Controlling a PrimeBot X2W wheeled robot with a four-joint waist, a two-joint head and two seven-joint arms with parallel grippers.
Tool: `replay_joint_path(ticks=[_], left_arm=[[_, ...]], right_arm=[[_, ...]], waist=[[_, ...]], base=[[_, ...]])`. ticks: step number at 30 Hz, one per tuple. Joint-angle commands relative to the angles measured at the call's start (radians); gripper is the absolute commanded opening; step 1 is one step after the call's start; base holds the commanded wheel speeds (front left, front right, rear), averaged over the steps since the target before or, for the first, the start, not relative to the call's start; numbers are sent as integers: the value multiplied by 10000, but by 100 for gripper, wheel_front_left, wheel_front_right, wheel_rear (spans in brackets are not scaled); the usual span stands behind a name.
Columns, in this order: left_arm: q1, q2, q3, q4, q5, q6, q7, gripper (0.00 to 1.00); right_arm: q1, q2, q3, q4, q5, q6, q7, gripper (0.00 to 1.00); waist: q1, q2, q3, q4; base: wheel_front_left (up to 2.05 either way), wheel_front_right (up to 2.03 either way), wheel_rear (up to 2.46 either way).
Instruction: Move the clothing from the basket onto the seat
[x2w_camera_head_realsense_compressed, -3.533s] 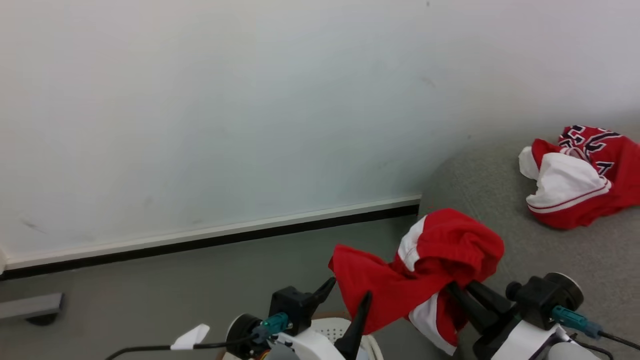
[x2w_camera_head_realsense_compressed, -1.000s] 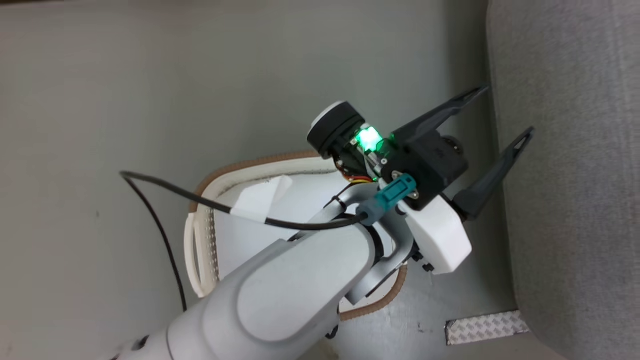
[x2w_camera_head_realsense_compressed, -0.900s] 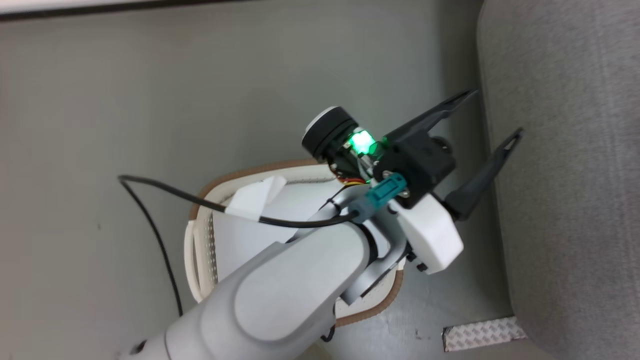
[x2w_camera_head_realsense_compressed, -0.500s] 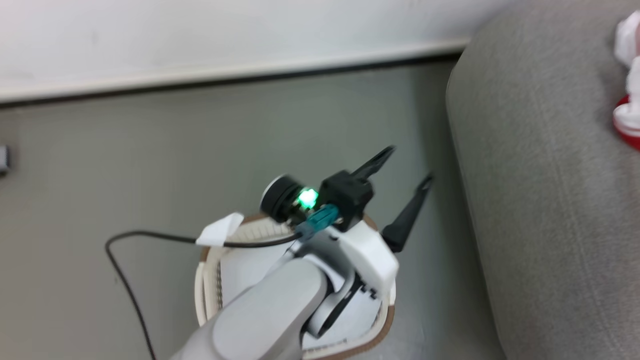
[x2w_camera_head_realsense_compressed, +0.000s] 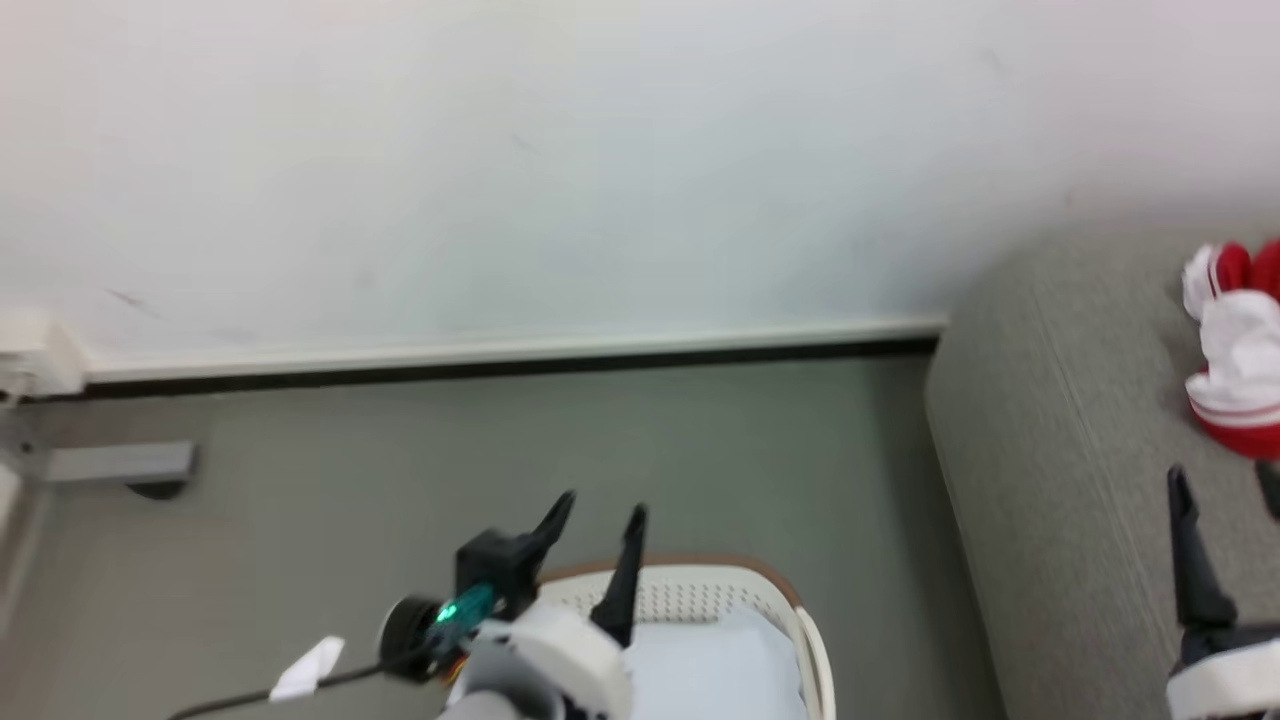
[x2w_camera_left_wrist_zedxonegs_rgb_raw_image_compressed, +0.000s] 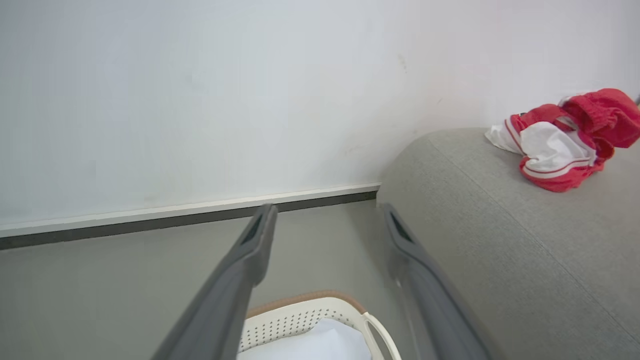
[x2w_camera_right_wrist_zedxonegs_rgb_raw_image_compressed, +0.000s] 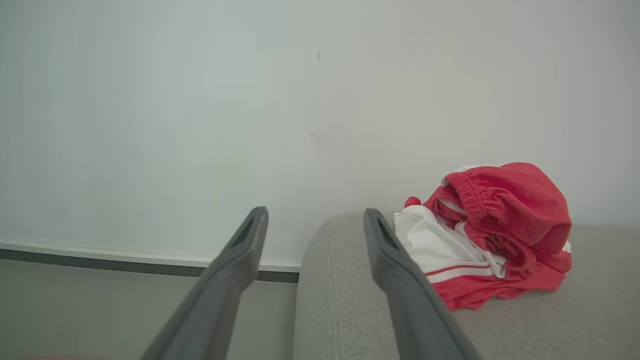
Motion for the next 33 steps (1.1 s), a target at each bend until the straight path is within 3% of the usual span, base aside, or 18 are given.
replay_joint_path(ticks=[1,9,17,23,33], left_arm=[[318,132,63,107,-74,38,-136,100],[1616,512,892,598,-158,206,-554,100],[2849,485,2403,-240,1100,148,-560,100],[3760,206,3746,-604,1956,-437,-563,100],[4559,-447,5502,-576,3076,-1894,-563,100]], right_arm=[[290,23,-32,-113,-69,-26,-33,100],[1360,832,81,-478,-572,-26,-33,100],[1883,1512,181,-535,-1087,-26,-33,100],[2108,1625,400,-352,-1222,-26,-33,100],[2296,1731,567,-292,-991,-26,-33,100]], waist=[[5,-1,-614,532],[5,-1,-1097,823],[5,-1,-1245,701],[5,-1,-1383,616],[5,-1,-1487,552]], base=[[0,0,0],[0,0,0],[0,0,0],[0,0,0],[0,0,0]])
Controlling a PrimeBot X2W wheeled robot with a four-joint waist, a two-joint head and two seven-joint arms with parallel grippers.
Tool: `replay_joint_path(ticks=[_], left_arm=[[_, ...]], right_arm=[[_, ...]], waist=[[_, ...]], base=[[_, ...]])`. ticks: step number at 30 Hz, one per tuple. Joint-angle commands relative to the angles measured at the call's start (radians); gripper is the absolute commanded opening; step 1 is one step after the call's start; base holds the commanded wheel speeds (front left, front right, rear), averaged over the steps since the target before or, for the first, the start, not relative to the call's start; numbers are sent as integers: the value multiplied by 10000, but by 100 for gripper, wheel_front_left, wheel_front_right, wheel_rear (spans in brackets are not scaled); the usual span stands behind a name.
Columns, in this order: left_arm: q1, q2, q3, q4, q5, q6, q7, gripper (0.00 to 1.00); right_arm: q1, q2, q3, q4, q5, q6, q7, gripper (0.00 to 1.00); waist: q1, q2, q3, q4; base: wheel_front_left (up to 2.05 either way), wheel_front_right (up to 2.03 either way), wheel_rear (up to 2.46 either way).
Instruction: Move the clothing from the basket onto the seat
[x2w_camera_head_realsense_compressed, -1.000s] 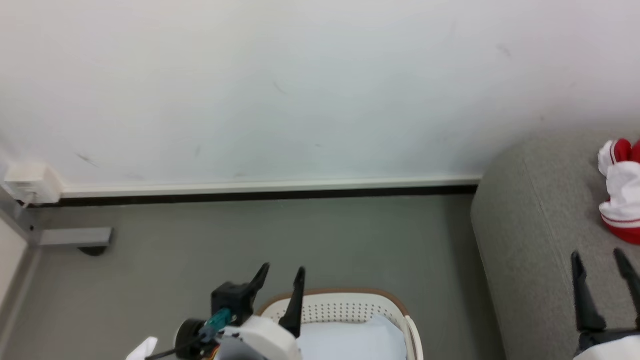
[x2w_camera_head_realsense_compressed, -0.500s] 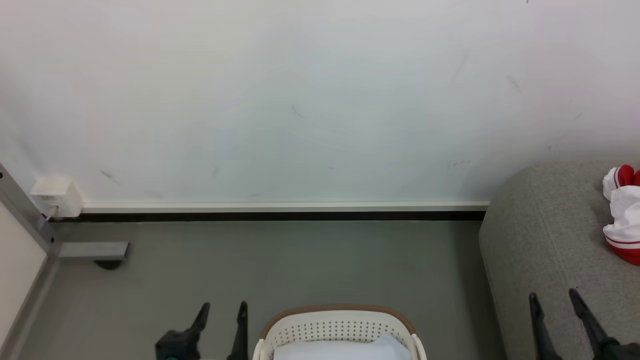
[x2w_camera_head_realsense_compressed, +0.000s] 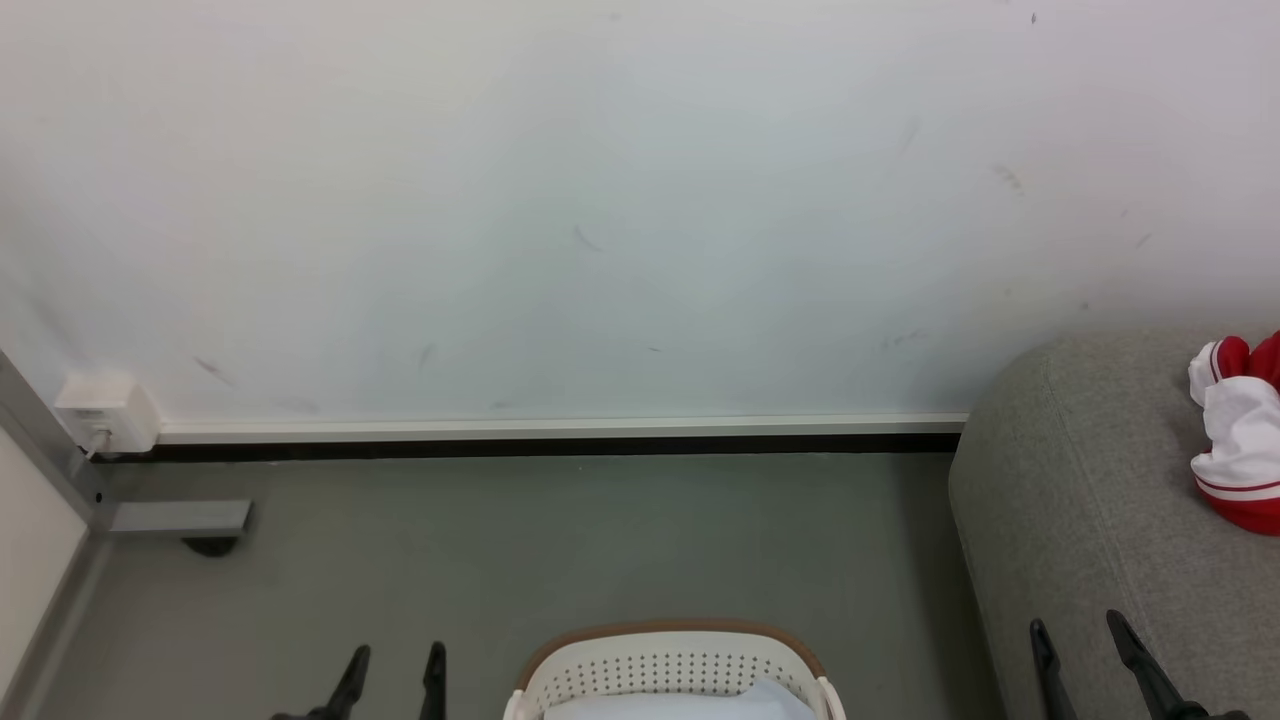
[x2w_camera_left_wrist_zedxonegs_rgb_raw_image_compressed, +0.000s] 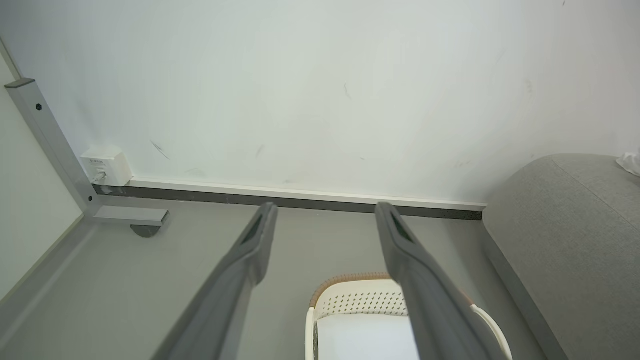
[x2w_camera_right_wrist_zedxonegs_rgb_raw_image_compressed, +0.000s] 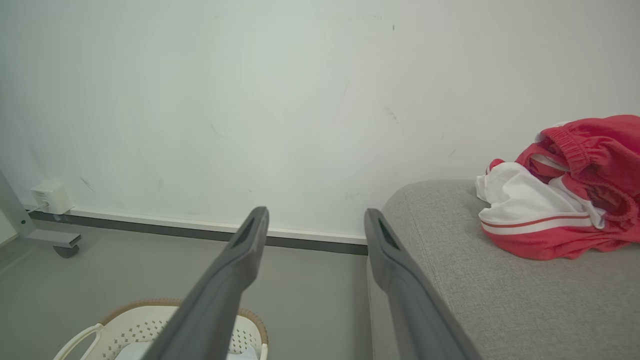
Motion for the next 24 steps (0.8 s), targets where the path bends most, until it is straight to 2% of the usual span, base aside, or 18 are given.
replay_joint_path(ticks=[1,13,24], left_arm=[[160,-65,212,-37,198,-133,-20,100],[275,-733,1457,6,1106,-1026,-20,100],[228,-778,1719,102,1190,-1076,-20,100]], right_arm=[[143,5,-9,-1,47,-26,-33,100],[218,-159,36,-34,220,-26,-33,100],[201,-199,33,68,227,-26,-34,100]], waist=[[0,-1,-5,-10],[0,-1,-39,39],[0,-1,-28,28]], base=[[0,0,0],[0,0,0],[0,0,0]])
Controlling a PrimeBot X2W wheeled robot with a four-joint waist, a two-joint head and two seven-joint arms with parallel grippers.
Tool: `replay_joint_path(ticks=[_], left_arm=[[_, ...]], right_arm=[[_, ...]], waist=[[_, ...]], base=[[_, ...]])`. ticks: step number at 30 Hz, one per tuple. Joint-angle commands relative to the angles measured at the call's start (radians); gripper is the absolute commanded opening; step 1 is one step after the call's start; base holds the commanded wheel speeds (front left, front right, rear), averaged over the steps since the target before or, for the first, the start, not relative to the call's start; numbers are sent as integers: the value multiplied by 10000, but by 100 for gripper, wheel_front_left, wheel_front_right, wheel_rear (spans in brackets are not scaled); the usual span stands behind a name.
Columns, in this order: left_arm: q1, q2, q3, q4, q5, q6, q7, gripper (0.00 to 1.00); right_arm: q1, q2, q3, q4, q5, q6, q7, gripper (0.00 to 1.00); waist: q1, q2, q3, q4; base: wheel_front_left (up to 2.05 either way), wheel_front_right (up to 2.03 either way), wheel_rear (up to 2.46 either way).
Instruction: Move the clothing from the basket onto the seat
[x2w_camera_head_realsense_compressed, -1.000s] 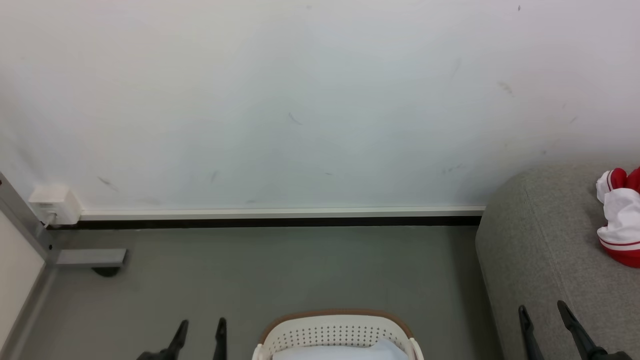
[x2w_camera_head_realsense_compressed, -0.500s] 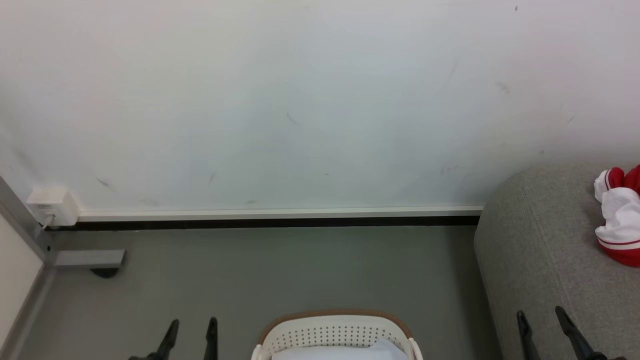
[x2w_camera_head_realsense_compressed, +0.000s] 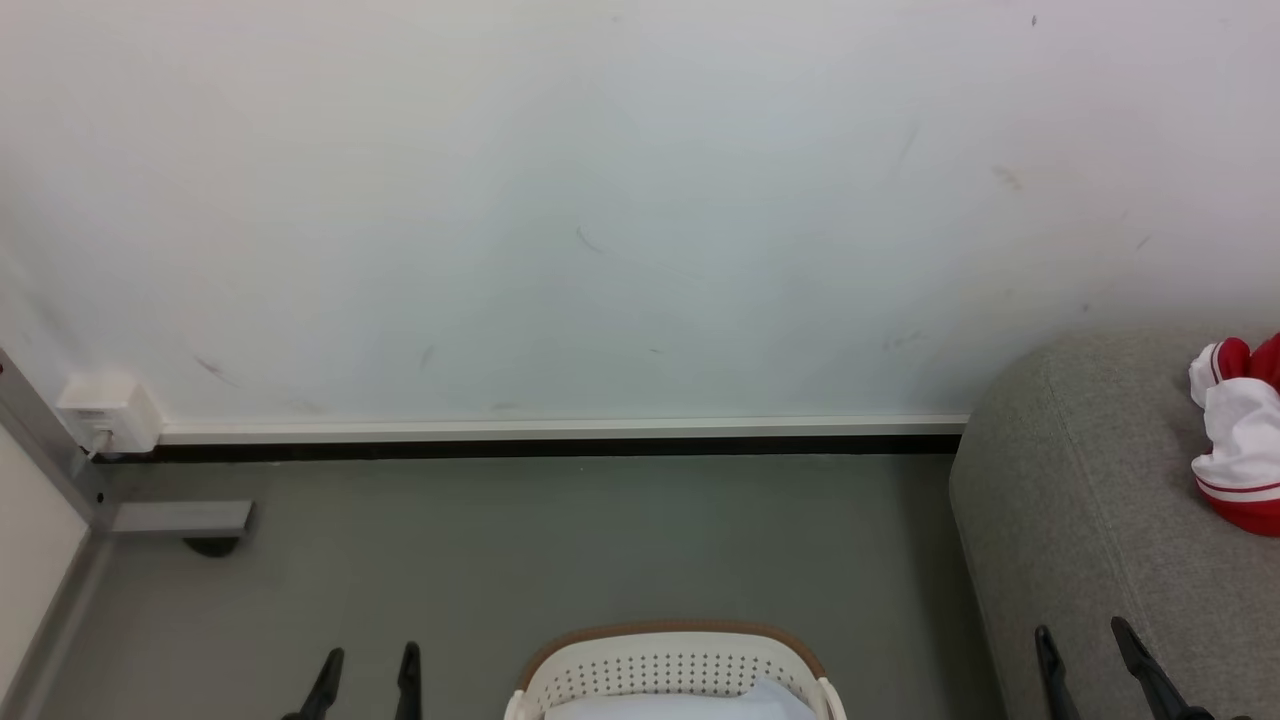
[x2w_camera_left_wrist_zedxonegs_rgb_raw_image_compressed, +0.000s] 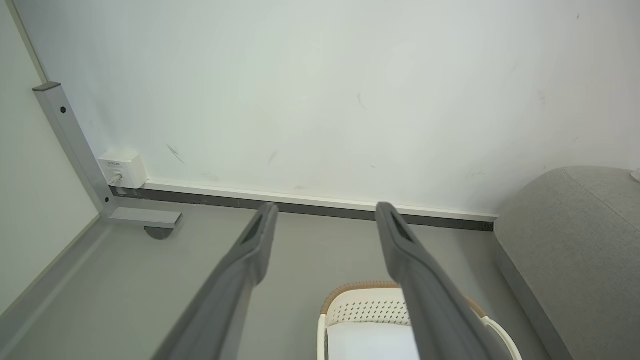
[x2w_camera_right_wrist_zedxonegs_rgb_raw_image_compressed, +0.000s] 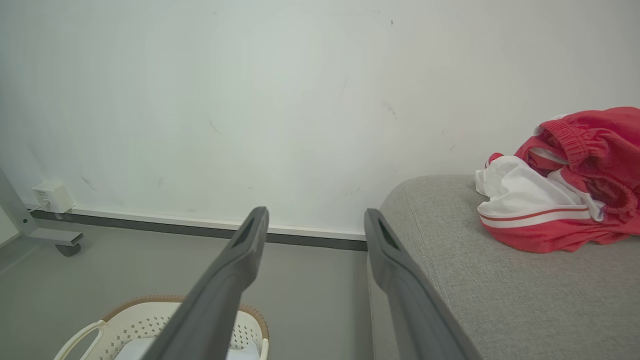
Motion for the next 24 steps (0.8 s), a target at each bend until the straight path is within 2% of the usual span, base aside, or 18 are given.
replay_joint_path(ticks=[1,6,7,11,24], left_arm=[[59,23,39,19,33,5,-18,100],[62,20,-12,92,-219,64,-18,100],[-2,-10,-41,102,-127,34,5,0],[22,-53,-23,421,-283,16,107,0],[-275,-40,238,266,-2791,-180,755,0]], right_arm=[[91,-88,-29,33,23,-26,-34,100],[83,-108,6,66,38,-26,-34,100],[-1,-18,16,72,8,0,3,0],[26,107,28,342,174,0,113,0],[-299,178,-228,269,2657,-3,759,0]], waist=[[0,-1,8,0],[0,-1,8,21],[0,-1,9,17],[0,-1,13,17],[0,-1,64,29]], base=[[0,0,0],[0,0,0],[0,0,0],[0,0,0],[0,0,0]])
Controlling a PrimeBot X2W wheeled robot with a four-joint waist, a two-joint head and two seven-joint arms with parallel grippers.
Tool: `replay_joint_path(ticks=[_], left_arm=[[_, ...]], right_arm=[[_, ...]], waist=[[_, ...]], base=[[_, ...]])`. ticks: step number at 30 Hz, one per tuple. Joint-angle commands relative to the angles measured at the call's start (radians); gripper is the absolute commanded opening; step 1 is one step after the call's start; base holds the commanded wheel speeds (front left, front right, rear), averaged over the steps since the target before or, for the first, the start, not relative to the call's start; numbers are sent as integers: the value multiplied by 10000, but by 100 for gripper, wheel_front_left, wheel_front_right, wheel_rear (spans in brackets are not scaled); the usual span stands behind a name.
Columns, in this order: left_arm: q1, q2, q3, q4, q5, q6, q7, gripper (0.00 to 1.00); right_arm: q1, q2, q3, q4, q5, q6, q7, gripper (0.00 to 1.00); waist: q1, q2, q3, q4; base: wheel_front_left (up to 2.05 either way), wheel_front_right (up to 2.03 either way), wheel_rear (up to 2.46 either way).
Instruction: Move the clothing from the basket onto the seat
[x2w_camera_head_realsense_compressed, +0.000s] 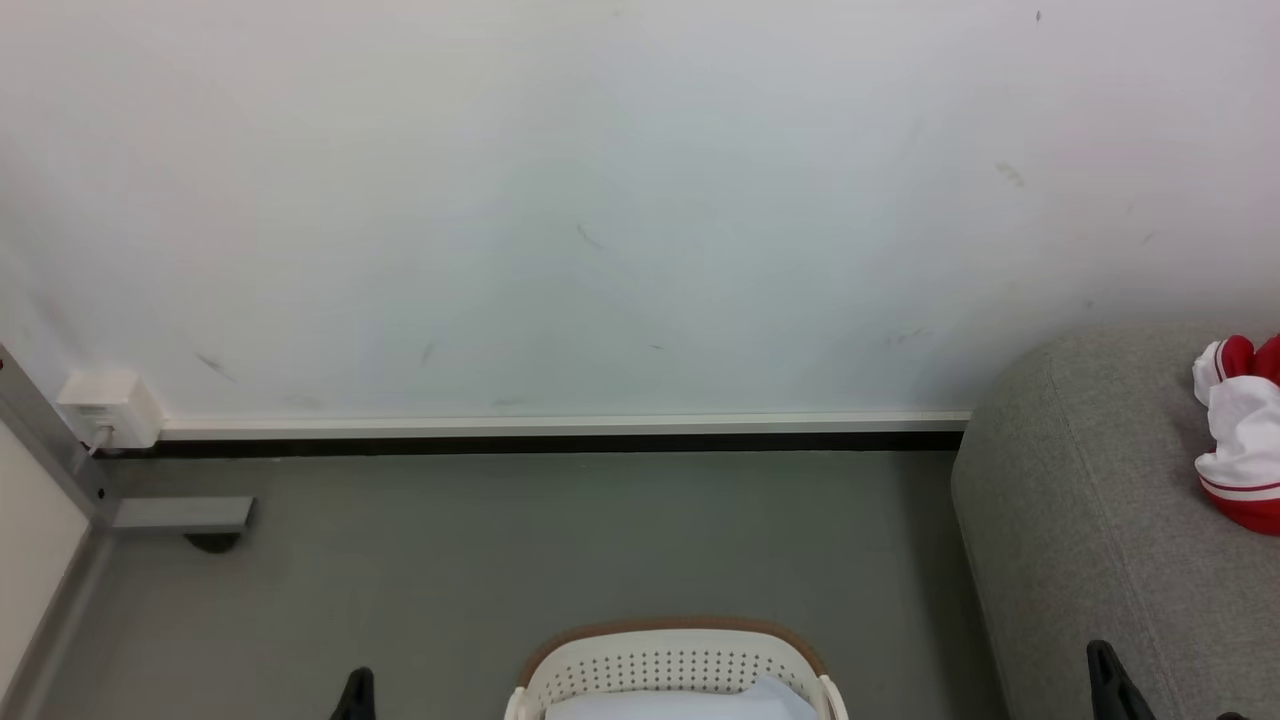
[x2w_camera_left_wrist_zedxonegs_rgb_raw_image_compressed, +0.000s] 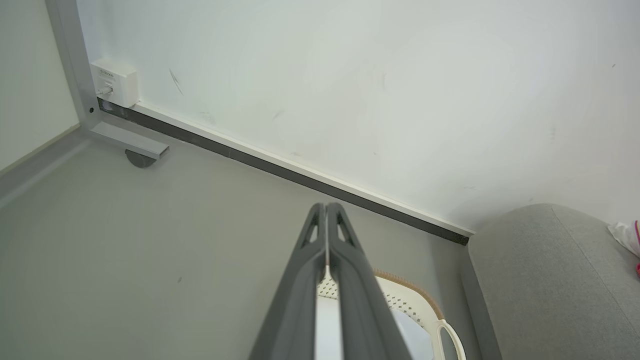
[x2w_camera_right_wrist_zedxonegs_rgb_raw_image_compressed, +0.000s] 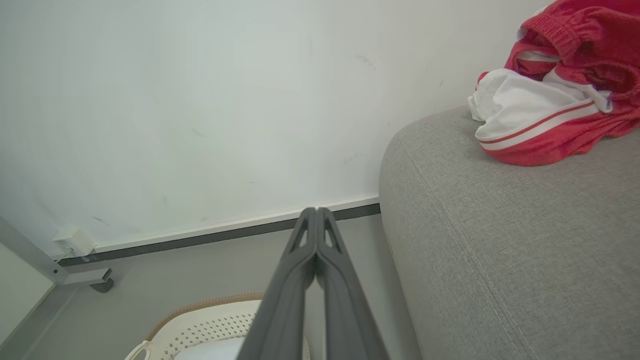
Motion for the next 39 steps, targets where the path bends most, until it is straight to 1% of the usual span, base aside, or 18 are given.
replay_joint_path(ticks=[1,21,39], left_arm=[[-268,40,68,-200,-419,-43,90,0],[-628,59,380,-414,-3571,-291,879,0],[-902,75,626,-548,-5868,-478,1481,0]], right_arm=[[-296,-16,-77,-186,408,-3,86,0],[-703,69,-378,-273,3528,-7,883,0],[-991,138,-611,-333,5819,-10,1477,0]], waist=[[0,0,5,2],[0,0,82,20],[0,0,152,37]], base=[[0,0,0],[0,0,0],[0,0,0]])
